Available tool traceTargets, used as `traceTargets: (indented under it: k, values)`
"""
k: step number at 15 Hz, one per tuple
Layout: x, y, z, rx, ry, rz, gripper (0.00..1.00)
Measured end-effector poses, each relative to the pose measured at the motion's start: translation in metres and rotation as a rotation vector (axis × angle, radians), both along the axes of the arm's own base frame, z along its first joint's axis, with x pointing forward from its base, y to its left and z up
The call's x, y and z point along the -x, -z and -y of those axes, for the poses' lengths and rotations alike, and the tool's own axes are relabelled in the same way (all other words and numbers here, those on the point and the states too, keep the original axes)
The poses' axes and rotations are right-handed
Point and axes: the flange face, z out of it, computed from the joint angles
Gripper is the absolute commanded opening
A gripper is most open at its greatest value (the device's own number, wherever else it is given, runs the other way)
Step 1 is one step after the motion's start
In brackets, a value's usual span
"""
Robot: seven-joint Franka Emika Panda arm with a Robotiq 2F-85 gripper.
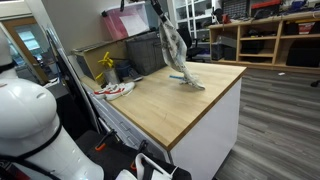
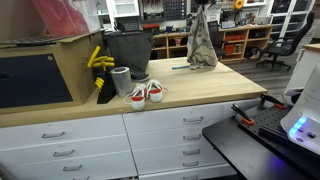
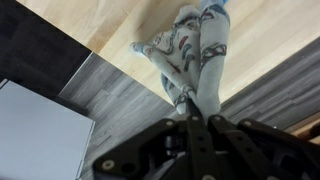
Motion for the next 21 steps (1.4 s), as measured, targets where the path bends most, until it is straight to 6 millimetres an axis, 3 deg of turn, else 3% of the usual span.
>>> traceTargets:
  k: [2,3,5,9,12,14,18,21]
  values:
    - [0.019,-0.006,-0.010,-0.051,-0.082,-0.063,0.01]
    - [0.031,-0.009,-0.016,-0.079,-0.124,-0.098,0.28]
    - [0.056,-0.014,-0.027,-0.133,-0.202,-0.170,0.34]
    - [0.096,-0.025,-0.043,-0.241,-0.347,-0.323,0.64]
    - [0.114,-0.023,-0.049,-0.306,-0.417,-0.448,0.86]
    - [0.117,-0.020,-0.049,-0.312,-0.421,-0.480,0.99]
    - [0.104,-0.013,-0.043,-0.276,-0.414,-0.438,1.00]
    - [0.082,0.009,-0.039,-0.206,-0.399,-0.326,1.00]
